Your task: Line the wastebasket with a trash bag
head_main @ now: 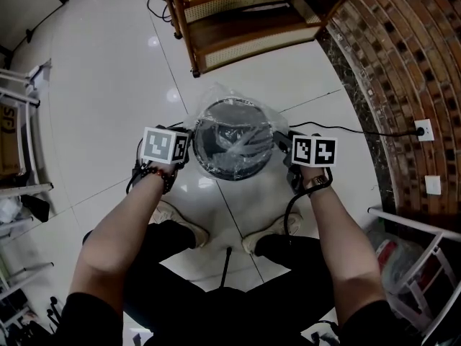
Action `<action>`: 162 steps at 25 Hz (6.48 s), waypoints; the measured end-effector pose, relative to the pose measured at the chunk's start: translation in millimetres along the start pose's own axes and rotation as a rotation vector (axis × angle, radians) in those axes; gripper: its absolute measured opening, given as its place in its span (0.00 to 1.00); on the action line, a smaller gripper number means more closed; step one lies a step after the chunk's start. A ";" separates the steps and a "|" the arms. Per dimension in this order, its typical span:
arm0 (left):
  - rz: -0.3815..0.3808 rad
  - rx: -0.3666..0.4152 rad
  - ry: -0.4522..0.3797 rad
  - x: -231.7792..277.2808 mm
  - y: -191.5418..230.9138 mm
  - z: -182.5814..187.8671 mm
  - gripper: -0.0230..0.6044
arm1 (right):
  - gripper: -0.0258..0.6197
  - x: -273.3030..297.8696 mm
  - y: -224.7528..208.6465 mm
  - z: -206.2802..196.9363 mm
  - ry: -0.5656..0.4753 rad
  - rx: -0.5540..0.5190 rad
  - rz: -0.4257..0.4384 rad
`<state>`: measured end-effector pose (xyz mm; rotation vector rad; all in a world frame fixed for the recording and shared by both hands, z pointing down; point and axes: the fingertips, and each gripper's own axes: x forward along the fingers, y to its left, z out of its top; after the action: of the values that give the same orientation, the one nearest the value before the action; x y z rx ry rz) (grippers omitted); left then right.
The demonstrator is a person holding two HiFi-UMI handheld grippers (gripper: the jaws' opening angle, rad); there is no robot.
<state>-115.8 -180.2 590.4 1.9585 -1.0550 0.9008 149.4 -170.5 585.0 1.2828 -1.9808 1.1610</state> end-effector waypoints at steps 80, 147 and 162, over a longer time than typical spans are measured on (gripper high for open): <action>-0.336 -0.269 0.004 62.1 24.2 67.7 0.04 | 0.07 71.4 6.5 72.7 0.106 -0.032 0.332; -0.214 0.127 0.051 -30.7 -67.3 -58.9 0.25 | 0.18 -23.4 67.9 -81.6 0.041 0.194 0.396; -0.192 0.143 0.090 -32.7 -61.0 -69.3 0.25 | 0.20 -32.1 64.7 -106.7 0.137 0.102 0.346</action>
<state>-92.4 -85.5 581.3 2.0749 -0.7542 0.9694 101.0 -51.2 589.5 0.8985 -2.1160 1.4859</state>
